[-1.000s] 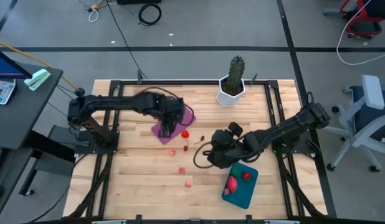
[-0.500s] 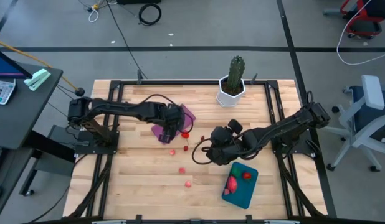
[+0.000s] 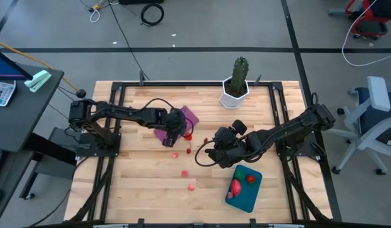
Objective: Pick and placing Produce into tupperware
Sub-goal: Put the strawberry into the blue bin
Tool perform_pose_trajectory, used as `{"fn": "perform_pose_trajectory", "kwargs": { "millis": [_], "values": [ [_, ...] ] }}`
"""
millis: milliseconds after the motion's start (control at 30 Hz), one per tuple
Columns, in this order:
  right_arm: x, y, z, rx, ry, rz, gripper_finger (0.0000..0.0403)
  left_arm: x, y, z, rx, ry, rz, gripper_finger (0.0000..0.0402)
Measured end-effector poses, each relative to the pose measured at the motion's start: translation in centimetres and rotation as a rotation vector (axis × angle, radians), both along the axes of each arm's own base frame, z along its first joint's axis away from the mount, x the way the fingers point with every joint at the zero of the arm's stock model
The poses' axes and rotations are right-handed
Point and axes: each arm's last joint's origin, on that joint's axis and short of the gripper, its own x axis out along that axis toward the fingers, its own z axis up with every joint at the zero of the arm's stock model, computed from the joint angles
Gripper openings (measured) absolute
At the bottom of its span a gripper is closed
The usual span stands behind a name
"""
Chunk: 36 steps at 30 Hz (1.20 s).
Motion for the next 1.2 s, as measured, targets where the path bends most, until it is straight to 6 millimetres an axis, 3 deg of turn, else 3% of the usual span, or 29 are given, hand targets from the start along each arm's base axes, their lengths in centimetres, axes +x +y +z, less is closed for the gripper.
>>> {"fn": "perform_pose_trajectory", "kwargs": {
  "millis": [467,867,1200],
  "values": [
    [0.0,0.0,0.0,0.010,-0.012,-0.013,0.0190,-1.3,-0.2,-2.6,-0.008,-0.004,0.013,0.0172],
    [0.0,0.0,0.0,0.017,-0.021,-0.023,0.0189,-0.7,-0.1,-2.4,-0.010,-0.084,0.030,0.0172],
    [0.1,0.0,0.0,0.021,-0.031,-0.024,0.0190,-0.4,-0.1,-4.3,-0.035,-0.021,0.029,0.0172]
  ]
}}
